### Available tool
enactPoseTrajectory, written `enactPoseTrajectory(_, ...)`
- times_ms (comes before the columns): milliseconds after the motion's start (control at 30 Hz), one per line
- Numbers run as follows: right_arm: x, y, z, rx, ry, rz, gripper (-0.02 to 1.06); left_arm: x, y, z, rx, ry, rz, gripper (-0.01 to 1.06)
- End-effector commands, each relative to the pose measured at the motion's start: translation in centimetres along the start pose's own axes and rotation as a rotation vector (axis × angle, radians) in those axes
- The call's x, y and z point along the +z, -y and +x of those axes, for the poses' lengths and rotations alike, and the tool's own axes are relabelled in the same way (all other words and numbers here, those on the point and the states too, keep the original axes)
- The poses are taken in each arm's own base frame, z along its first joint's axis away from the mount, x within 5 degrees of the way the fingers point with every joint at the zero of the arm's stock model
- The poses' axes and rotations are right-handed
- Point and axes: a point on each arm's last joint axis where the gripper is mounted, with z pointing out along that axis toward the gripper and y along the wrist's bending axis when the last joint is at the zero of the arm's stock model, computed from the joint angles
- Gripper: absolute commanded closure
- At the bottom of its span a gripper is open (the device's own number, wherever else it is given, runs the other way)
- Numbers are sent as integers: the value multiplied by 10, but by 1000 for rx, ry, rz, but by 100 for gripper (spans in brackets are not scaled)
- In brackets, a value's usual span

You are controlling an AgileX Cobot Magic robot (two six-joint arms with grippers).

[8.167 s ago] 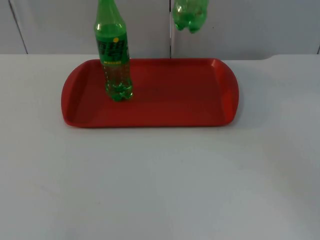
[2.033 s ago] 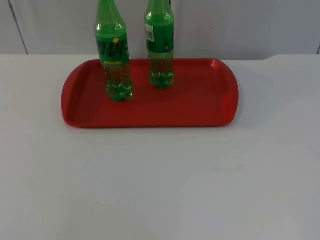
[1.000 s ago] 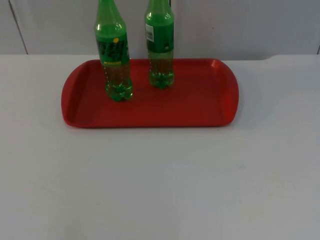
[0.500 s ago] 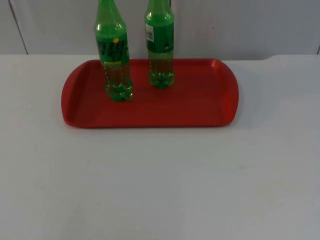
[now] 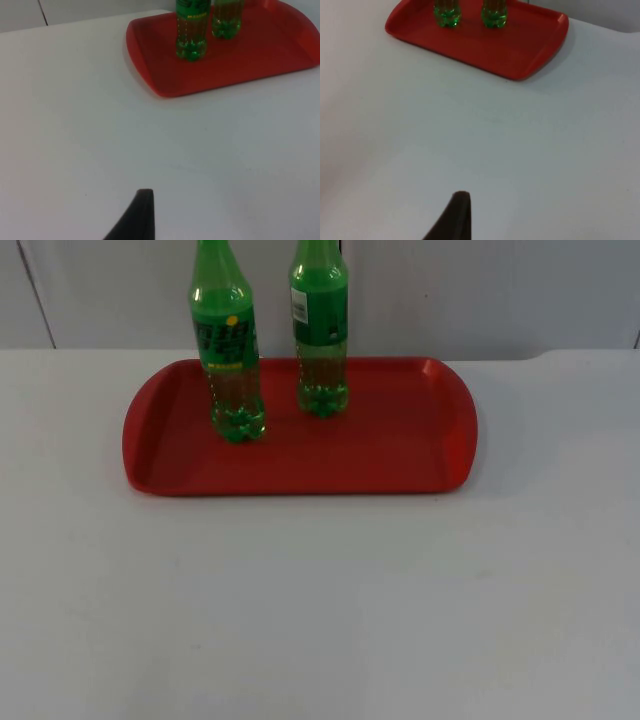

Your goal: Place the bottle upright on the tray.

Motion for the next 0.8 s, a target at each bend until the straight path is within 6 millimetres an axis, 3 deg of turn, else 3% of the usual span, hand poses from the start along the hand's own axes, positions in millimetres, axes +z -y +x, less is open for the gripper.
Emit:
enactPoseTrajectory(0, 1, 0, 0, -2, 11, 2, 9, 0, -1, 1, 3, 2, -9, 0)
enactPoseTrajectory(767, 0, 0, 0, 31, 7, 65, 9, 0, -1, 1, 3, 2, -9, 0)
